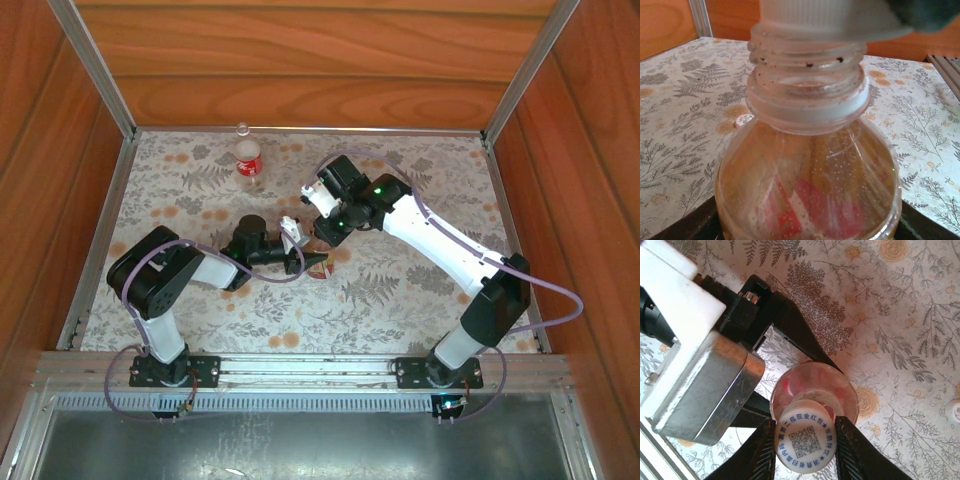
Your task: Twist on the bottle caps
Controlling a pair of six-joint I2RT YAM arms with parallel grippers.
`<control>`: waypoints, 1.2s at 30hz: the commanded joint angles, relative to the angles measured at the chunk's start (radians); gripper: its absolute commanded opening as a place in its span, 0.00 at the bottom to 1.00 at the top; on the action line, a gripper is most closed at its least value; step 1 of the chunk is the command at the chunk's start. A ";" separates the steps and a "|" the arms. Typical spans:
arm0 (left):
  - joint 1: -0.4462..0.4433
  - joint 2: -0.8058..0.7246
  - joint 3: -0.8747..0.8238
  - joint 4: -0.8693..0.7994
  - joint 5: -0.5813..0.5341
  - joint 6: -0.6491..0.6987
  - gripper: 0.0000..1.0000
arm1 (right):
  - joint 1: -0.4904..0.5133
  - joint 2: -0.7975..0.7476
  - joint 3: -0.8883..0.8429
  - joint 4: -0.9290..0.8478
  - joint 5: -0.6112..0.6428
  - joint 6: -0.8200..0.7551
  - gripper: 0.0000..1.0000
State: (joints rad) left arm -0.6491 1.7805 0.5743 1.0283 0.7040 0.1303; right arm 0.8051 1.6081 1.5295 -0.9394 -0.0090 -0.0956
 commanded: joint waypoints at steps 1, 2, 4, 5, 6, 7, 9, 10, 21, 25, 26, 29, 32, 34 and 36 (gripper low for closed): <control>-0.004 0.023 -0.018 -0.052 -0.008 -0.007 0.59 | 0.008 0.025 0.009 -0.019 0.031 -0.007 0.31; -0.005 0.023 -0.019 -0.053 -0.009 -0.008 0.59 | 0.008 0.026 0.008 -0.018 0.035 -0.006 0.31; -0.004 0.022 -0.018 -0.053 -0.008 -0.009 0.59 | 0.008 0.026 0.007 -0.017 0.043 -0.006 0.31; -0.005 0.022 -0.020 -0.053 -0.009 -0.009 0.59 | 0.008 0.027 0.006 -0.017 0.049 -0.008 0.31; -0.005 0.023 -0.020 -0.053 -0.009 -0.010 0.59 | 0.008 0.029 0.005 -0.016 0.050 -0.009 0.31; -0.005 0.023 -0.019 -0.053 -0.007 -0.009 0.59 | 0.008 0.030 0.005 -0.017 0.053 -0.010 0.31; -0.005 0.025 -0.018 -0.053 -0.006 -0.010 0.59 | 0.008 0.036 0.008 -0.016 0.054 -0.013 0.31; -0.005 0.025 -0.017 -0.053 -0.007 -0.010 0.59 | 0.008 0.040 0.010 -0.016 0.050 -0.013 0.31; -0.004 0.026 -0.014 -0.053 -0.006 -0.017 0.59 | 0.008 0.046 0.024 -0.035 0.037 -0.015 0.33; -0.006 0.026 -0.019 -0.052 -0.009 -0.015 0.59 | 0.008 0.041 0.029 -0.048 0.049 -0.012 0.33; -0.005 0.026 -0.019 -0.053 -0.010 -0.015 0.59 | 0.008 0.038 0.031 -0.051 0.051 -0.010 0.33; -0.005 0.028 -0.016 -0.052 -0.009 -0.015 0.59 | 0.008 0.031 0.029 -0.053 0.064 -0.007 0.34; -0.006 0.029 -0.014 -0.053 -0.006 -0.017 0.59 | 0.008 0.032 0.024 -0.056 0.079 -0.007 0.35; -0.006 0.029 -0.016 -0.053 -0.007 -0.016 0.59 | 0.008 0.036 0.029 -0.056 0.081 -0.006 0.35; -0.005 0.027 -0.017 -0.053 -0.007 -0.015 0.59 | 0.008 0.039 0.031 -0.049 0.074 -0.004 0.35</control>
State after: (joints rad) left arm -0.6495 1.7805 0.5739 1.0290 0.7033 0.1249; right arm 0.8066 1.6299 1.5482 -0.9386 0.0387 -0.0990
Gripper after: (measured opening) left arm 0.590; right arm 0.347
